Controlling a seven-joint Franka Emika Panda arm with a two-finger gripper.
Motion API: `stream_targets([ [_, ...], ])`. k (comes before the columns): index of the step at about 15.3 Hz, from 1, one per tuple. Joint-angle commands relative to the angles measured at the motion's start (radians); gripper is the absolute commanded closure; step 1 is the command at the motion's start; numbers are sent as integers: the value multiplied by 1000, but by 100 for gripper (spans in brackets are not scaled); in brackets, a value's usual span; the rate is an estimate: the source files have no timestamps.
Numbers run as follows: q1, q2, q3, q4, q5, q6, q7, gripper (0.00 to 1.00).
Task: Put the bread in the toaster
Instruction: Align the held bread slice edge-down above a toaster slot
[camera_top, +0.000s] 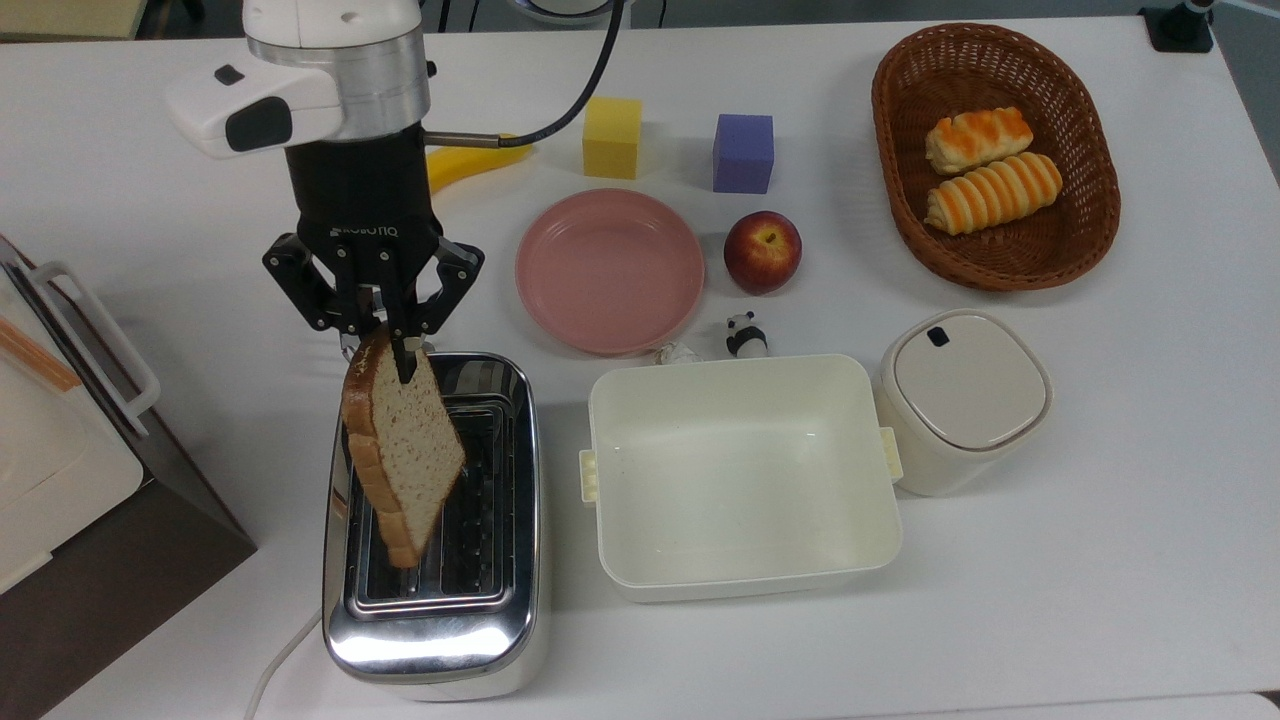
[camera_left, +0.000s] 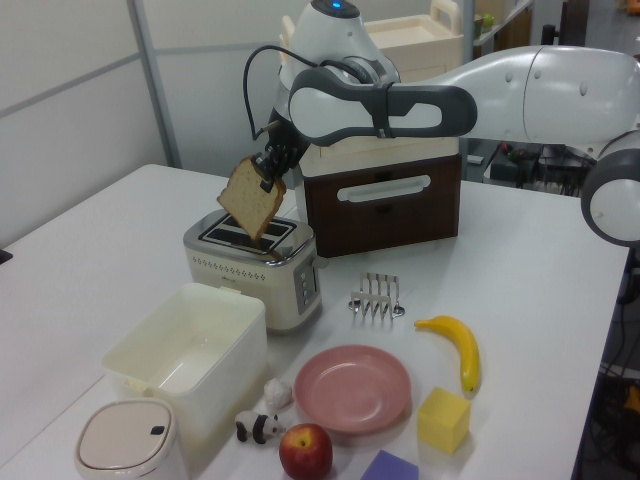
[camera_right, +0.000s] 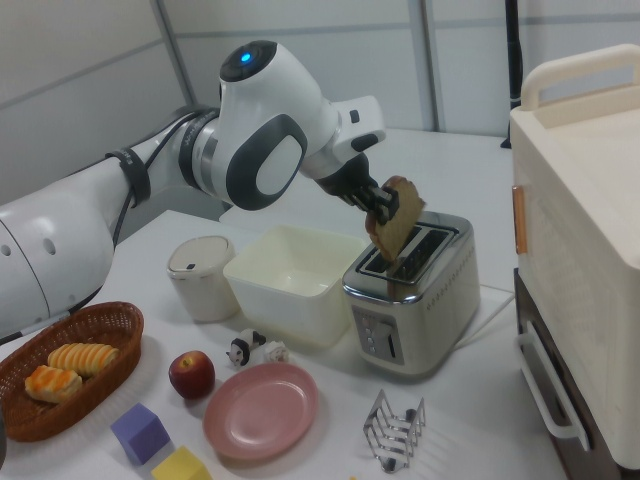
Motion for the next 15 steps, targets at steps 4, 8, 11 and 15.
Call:
stream_targets([
  [4,19,-16,3,-19,-16,3,18,100],
  [8,42,-16,0,-19,-24,-11,16,100],
  [11,41,-16,0,-19,-50,-51,13,100],
  [15,42,-19,-5,-15,-55,-86,13,100],
])
